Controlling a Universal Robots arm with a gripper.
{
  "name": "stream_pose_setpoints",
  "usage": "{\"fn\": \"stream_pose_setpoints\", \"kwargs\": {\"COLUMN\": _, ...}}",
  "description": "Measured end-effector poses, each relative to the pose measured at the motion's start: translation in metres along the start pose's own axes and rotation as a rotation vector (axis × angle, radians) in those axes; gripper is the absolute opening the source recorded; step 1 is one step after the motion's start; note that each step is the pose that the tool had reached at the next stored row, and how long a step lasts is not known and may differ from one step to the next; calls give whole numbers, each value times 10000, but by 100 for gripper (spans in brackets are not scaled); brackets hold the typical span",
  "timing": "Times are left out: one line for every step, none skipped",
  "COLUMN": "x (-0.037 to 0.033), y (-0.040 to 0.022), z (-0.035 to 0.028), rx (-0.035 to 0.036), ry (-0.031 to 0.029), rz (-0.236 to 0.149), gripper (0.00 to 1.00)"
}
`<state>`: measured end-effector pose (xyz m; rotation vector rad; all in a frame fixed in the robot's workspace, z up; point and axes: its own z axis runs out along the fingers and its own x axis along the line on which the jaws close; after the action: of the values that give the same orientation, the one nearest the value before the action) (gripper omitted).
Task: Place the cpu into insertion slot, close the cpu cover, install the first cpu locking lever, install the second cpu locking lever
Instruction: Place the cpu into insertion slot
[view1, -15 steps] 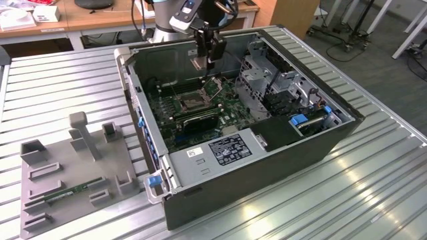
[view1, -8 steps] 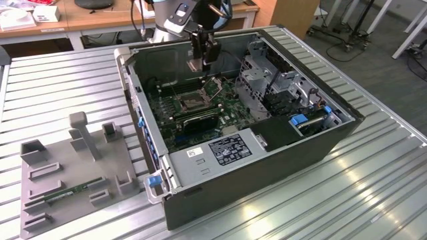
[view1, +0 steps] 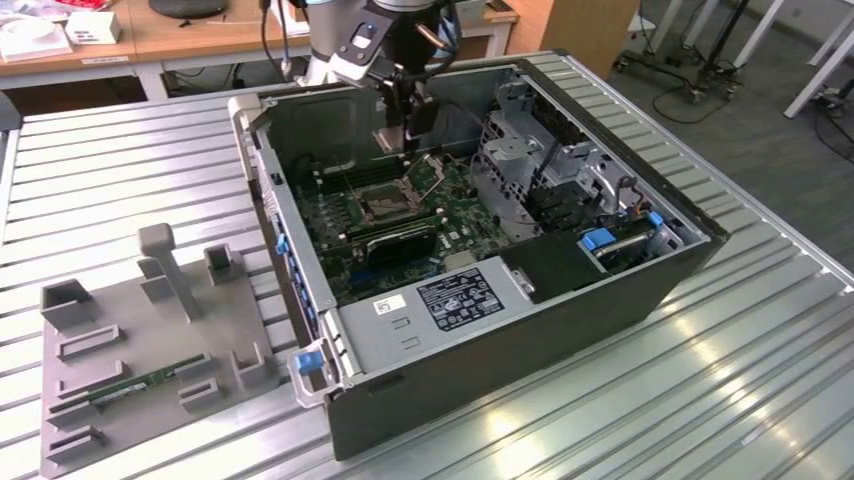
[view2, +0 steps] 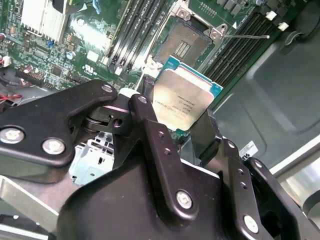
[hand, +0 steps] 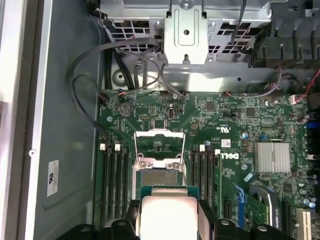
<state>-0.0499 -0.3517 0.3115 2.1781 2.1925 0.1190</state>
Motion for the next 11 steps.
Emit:
{"fn": "stream_pose_setpoints", "kwargs": {"x": 0, "y": -2, "z": 18, "rx": 2, "ry": 1, "rz": 0, "gripper": 54}}
{"fn": "stream_pose_setpoints", "kwargs": {"x": -1, "y": -3, "z": 36, "rx": 6, "ry": 0, "rz": 1, "gripper": 54}}
{"fn": "stream_pose_setpoints", "kwargs": {"x": -1, "y": -4, "z": 54, "rx": 8, "ry": 1, "rz": 1, "gripper": 54}}
{"fn": "stream_pose_setpoints", "kwargs": {"x": -1, "y": -6, "z": 70, "rx": 10, "ry": 1, "rz": 2, "gripper": 54}}
{"fn": "stream_pose_setpoints", "kwargs": {"x": -2, "y": -7, "z": 83, "rx": 13, "ry": 0, "rz": 2, "gripper": 54}}
{"fn": "stream_pose_setpoints", "kwargs": {"x": -2, "y": -7, "z": 95, "rx": 15, "ry": 1, "rz": 3, "gripper": 54}}
{"fn": "stream_pose_setpoints", "kwargs": {"x": -2, "y": -8, "z": 104, "rx": 17, "ry": 1, "rz": 2, "gripper": 54}}
{"fn": "stream_pose_setpoints", "kwargs": {"x": -2, "y": -8, "z": 111, "rx": 17, "ry": 1, "rz": 3, "gripper": 54}}
{"fn": "stream_pose_setpoints", "kwargs": {"x": -2, "y": -9, "z": 117, "rx": 19, "ry": 0, "rz": 3, "gripper": 54}}
{"fn": "stream_pose_setpoints", "kwargs": {"x": -2, "y": -9, "z": 122, "rx": 19, "ry": 1, "rz": 3, "gripper": 54}}
{"fn": "stream_pose_setpoints", "kwargs": {"x": -2, "y": -9, "z": 127, "rx": 20, "ry": 1, "rz": 3, "gripper": 54}}
